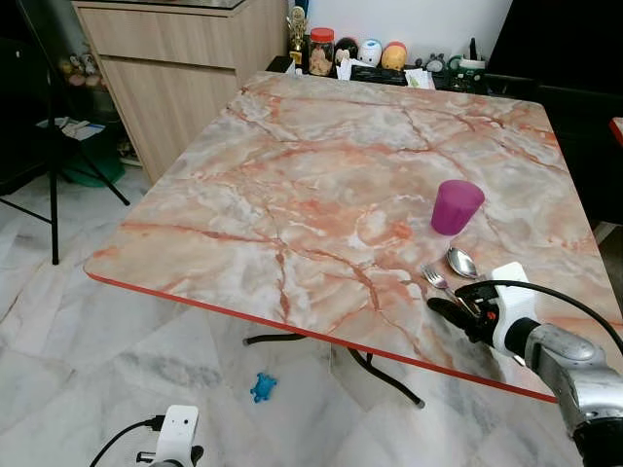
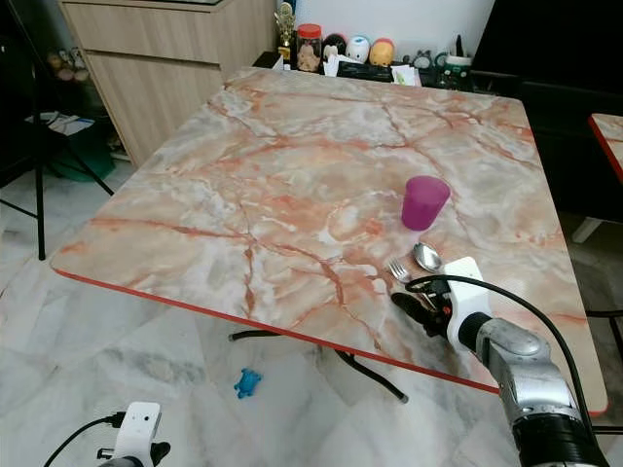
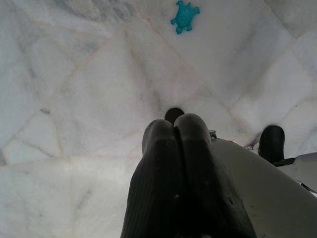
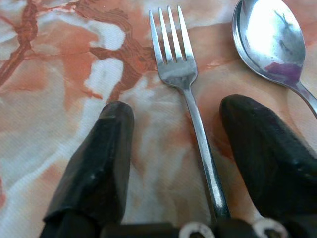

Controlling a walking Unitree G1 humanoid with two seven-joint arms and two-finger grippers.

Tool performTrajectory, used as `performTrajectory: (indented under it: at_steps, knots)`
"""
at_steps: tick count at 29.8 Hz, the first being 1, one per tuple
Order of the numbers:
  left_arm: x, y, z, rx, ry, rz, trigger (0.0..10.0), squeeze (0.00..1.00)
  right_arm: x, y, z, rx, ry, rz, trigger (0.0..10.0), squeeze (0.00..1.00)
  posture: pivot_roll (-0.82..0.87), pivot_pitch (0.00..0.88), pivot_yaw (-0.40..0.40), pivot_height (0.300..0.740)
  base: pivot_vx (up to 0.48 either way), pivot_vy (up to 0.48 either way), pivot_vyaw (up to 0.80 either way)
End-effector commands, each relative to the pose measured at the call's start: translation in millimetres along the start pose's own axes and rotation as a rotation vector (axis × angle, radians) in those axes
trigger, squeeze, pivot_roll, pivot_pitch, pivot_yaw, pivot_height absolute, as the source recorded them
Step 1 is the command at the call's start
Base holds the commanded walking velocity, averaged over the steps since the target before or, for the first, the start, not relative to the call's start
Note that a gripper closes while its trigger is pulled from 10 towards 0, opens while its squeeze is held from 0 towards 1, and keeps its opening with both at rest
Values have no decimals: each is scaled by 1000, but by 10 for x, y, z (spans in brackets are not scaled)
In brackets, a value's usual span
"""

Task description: Setting the table

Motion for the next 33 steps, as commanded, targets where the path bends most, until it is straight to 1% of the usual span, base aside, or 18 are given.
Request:
performTrajectory:
  at_steps: [1, 5, 21, 28, 33]
  knots:
    - [-24, -92, -11, 28, -11, -1, 10000, 0, -5, -44, 12, 22, -3, -9, 0, 0, 51, 88, -10, 740, 0, 0, 0]
    - [-33, -92, -10, 29, -14, -2, 10000, 0, -40, -61, 17, 32, -21, -17, 0, 0, 51, 89, -9, 740, 0, 0, 0]
    - [-27, -108, -13, 33, -10, 1, 10000, 0, -35, -74, 31, 33, -24, -32, 0, 0, 51, 87, -9, 740, 0, 0, 0]
    - [-20, -104, -13, 32, -6, 3, 10000, 0, 4, -35, 68, 20, -19, -45, 0, 0, 52, 90, -10, 740, 0, 0, 0]
    - [-20, -108, -13, 35, -6, 7, 10000, 0, 44, -10, 101, 0, -17, -37, 0, 0, 50, 90, -8, 740, 0, 0, 0]
Point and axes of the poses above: a point about 5 cm out from each wrist's last joint towards the gripper, its own z axis pointing out of the wrist towards the gripper, its own y axis along the axis of the wrist's last joint, x = y × z, the point moved 5 cm from there along z, pointing out of the wrist towards the gripper, and after that the axes turned 8 degrees about z, right-handed, at the moved point
